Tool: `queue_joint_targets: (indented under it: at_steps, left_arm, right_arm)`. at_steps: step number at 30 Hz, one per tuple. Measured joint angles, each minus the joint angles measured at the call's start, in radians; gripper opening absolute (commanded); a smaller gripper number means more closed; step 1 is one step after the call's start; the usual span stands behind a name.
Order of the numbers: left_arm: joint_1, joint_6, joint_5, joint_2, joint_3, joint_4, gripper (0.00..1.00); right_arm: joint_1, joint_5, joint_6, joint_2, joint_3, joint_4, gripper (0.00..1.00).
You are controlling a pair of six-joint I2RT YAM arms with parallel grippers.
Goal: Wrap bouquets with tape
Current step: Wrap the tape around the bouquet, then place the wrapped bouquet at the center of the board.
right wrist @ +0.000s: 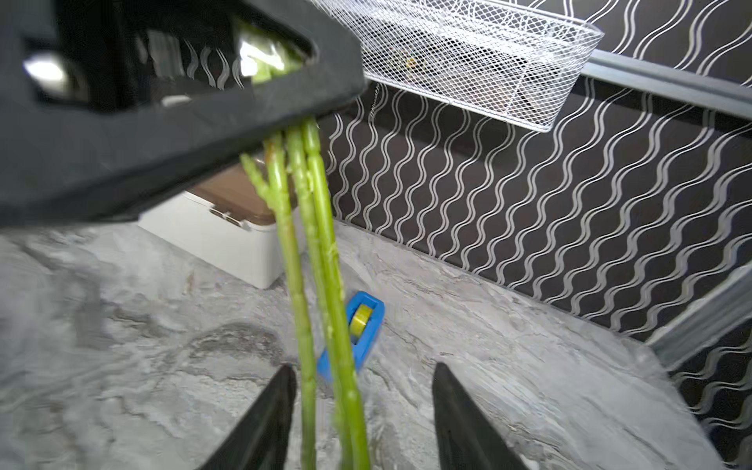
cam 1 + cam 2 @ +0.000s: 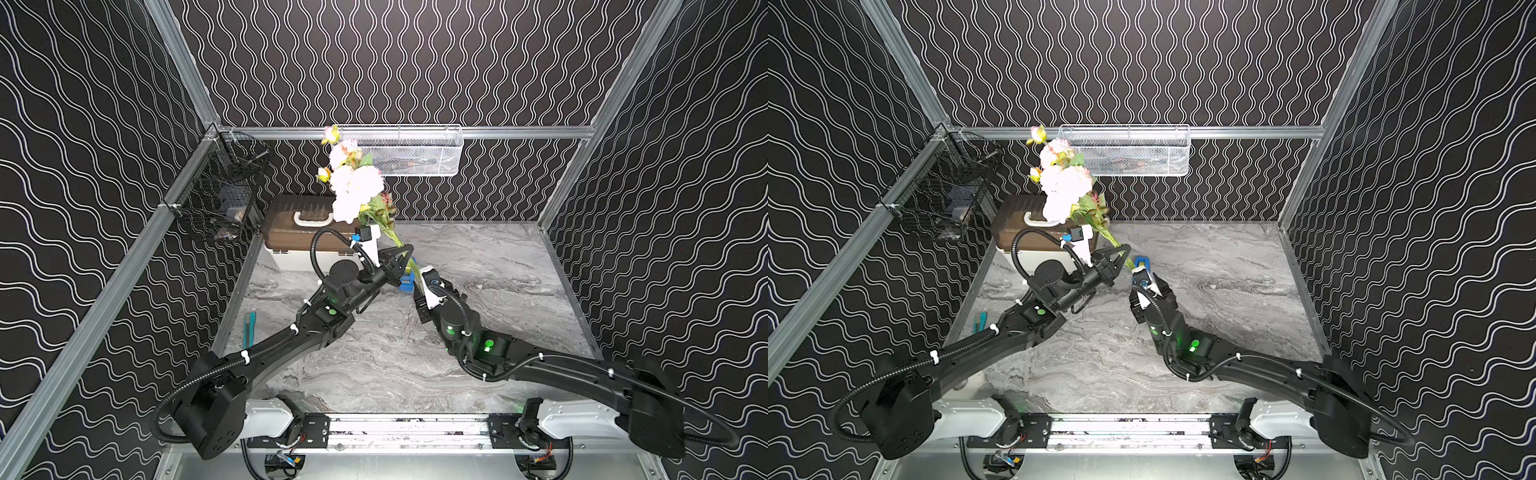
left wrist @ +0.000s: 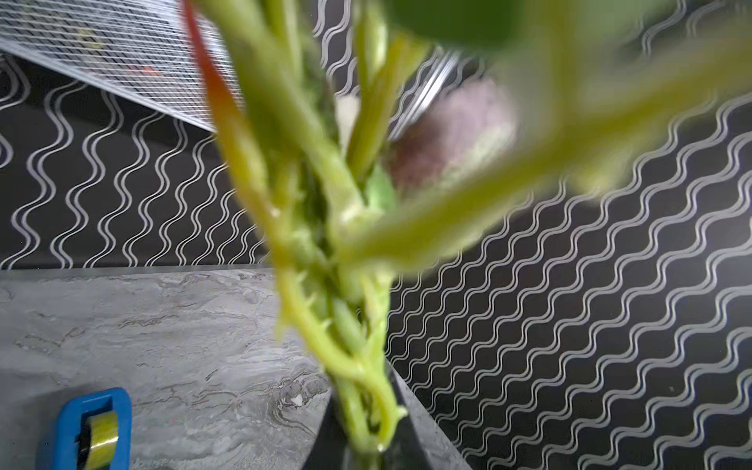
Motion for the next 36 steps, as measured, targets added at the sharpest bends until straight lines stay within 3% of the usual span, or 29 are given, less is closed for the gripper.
queue_joint_targets:
  at_steps: [6, 11, 13, 16, 17, 18, 19, 22, 26, 31, 36]
  left_arm:
    - [0.014, 0.081, 0.217, -0.037, 0.031, -0.012, 0.00]
    - [0.017, 0.098, 0.376, -0.040, 0.068, -0.019, 0.00]
    - [0.017, 0.098, 0.401, -0.046, 0.068, -0.023, 0.00]
    - [0.017, 0.101, 0.405, -0.058, 0.068, -0.037, 0.00]
    - [0.017, 0.104, 0.409, -0.060, 0.069, -0.042, 0.04]
    - [0.017, 0.106, 0.407, -0.061, 0.070, -0.047, 0.20]
    - [0.017, 0.113, 0.391, -0.063, 0.072, -0.060, 0.35]
    - [0.017, 0.147, 0.365, -0.082, 0.073, -0.121, 0.69]
    - [0.017, 0.219, 0.253, -0.139, 0.023, -0.160, 0.99]
    - [0.017, 0.285, 0.073, -0.229, -0.125, -0.236, 1.00]
    - [0.017, 0.314, -0.126, -0.344, -0.304, -0.292, 1.00]
  right_arm:
    - [-0.108, -0.352, 0.196, -0.136, -0.009, -0.128, 0.83]
    - [-0.148, -0.559, 0.287, -0.145, -0.009, -0.185, 0.71]
    - [-0.148, -0.620, 0.298, -0.144, -0.012, -0.182, 0.59]
    - [-0.150, -0.683, 0.314, -0.138, -0.014, -0.179, 0.24]
    - [-0.151, -0.695, 0.319, -0.137, -0.014, -0.177, 0.11]
    - [-0.151, -0.700, 0.320, -0.137, -0.014, -0.174, 0.00]
    - [-0.150, -0.713, 0.312, -0.138, -0.014, -0.172, 0.00]
    - [-0.150, -0.689, 0.328, -0.153, -0.016, -0.181, 0.00]
    - [-0.154, -0.558, 0.385, -0.183, -0.003, -0.249, 0.00]
    - [-0.225, -0.433, 0.469, -0.203, 0.003, -0.426, 0.00]
    - [-0.341, -0.415, 0.566, -0.196, -0.059, -0.555, 0.00]
